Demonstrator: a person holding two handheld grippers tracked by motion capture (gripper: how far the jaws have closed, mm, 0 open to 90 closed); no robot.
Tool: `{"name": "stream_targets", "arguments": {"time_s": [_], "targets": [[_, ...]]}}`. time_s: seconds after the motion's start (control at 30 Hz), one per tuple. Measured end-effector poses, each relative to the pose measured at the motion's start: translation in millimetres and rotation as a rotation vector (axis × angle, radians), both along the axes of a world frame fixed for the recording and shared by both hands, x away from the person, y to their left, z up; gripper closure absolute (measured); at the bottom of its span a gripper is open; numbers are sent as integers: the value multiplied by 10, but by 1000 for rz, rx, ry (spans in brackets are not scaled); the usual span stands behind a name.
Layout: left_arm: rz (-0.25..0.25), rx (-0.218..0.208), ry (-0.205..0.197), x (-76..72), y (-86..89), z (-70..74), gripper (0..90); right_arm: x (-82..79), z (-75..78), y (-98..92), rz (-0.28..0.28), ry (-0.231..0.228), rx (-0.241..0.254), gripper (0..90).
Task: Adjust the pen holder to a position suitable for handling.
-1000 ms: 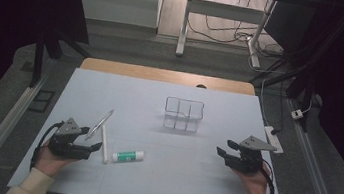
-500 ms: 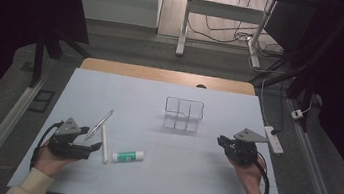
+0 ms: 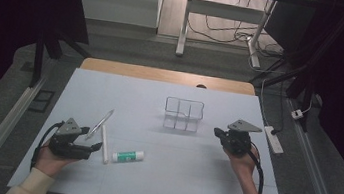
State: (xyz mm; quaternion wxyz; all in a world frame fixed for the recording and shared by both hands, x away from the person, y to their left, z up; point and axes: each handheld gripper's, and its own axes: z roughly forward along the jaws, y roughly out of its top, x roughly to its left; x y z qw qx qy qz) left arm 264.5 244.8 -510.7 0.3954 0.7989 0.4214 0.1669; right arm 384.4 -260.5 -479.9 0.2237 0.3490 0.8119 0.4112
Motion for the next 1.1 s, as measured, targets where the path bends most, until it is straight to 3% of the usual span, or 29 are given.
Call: {"name": "stream_targets", "arguments": {"time_s": [0.13,0.57,0.77,1.1], "targets": [[-2,2,1,2,-5,-4,226,97,-27,38,-12,12,14,889],[-5,7,2,8,-10,-11,226,350,-127,118,-42,38,-18,888],[-4,8,2,7,-9,-11,226,439,-189,189,-32,57,-8,889],[-4,9,1,7,-8,-10,226,468,-224,362,3,61,-37,889]]}}
